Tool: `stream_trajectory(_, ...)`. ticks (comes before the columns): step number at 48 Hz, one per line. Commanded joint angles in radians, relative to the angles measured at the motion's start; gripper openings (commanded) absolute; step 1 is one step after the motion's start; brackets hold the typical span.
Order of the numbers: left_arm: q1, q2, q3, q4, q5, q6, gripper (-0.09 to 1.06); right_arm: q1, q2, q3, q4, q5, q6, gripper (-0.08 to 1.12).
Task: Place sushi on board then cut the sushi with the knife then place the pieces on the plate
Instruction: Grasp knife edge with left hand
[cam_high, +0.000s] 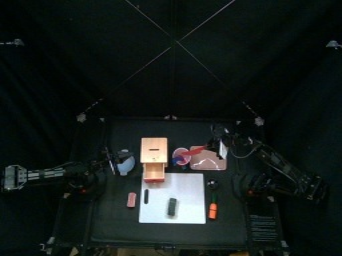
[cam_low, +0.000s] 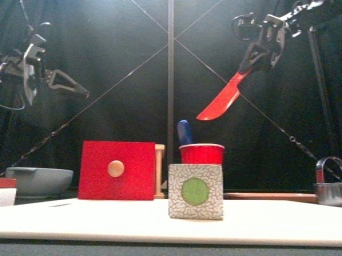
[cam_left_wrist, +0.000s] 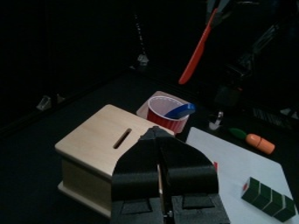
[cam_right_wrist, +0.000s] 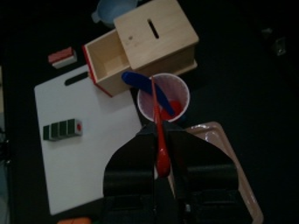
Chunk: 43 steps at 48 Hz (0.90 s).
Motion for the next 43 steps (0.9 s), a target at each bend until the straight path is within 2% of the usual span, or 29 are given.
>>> stream_trajectory(1, -0.008, 0.021, -0.058, 0.049, 0.0, 0.0, 0.1, 0.115, -0.101, 0.133, 0.014, -0.229, 0.003, 0.43)
stream_trajectory(5, -0.023, 0.055, -0.083, 0.074, 0.003, -0.002, 0.14, 0.198, -0.135, 0.202, 0.015, -0.344, 0.015, 0.43)
stream_trajectory(10, -0.052, 0.127, -0.121, 0.092, 0.012, -0.002, 0.27, 0.299, -0.143, 0.255, 0.02, -0.457, 0.02, 0.43)
stream_trajectory(15, -0.086, 0.206, -0.163, 0.092, 0.012, -0.002, 0.43, 0.37, -0.132, 0.281, 0.012, -0.523, 0.017, 0.43)
stream_trajectory(21, -0.153, 0.301, -0.232, 0.092, -0.003, 0.0, 0.67, 0.414, -0.109, 0.299, 0.006, -0.574, 0.014, 0.43)
stream_trajectory(25, -0.187, 0.351, -0.27, 0.094, -0.009, 0.002, 0.8, 0.43, -0.094, 0.304, 0.0, -0.607, 0.014, 0.43)
stream_trajectory(30, -0.219, 0.419, -0.31, 0.094, -0.011, 0.002, 0.92, 0.44, -0.074, 0.311, -0.017, -0.653, 0.012, 0.43)
stream_trajectory(37, -0.255, 0.534, -0.371, 0.1, -0.044, 0.003, 0.97, 0.449, -0.048, 0.308, -0.028, -0.689, 0.014, 0.43)
stream_trajectory(43, -0.255, 0.626, -0.416, 0.129, -0.061, 0.005, 0.98, 0.456, -0.025, 0.302, -0.029, -0.699, 0.012, 0.43)
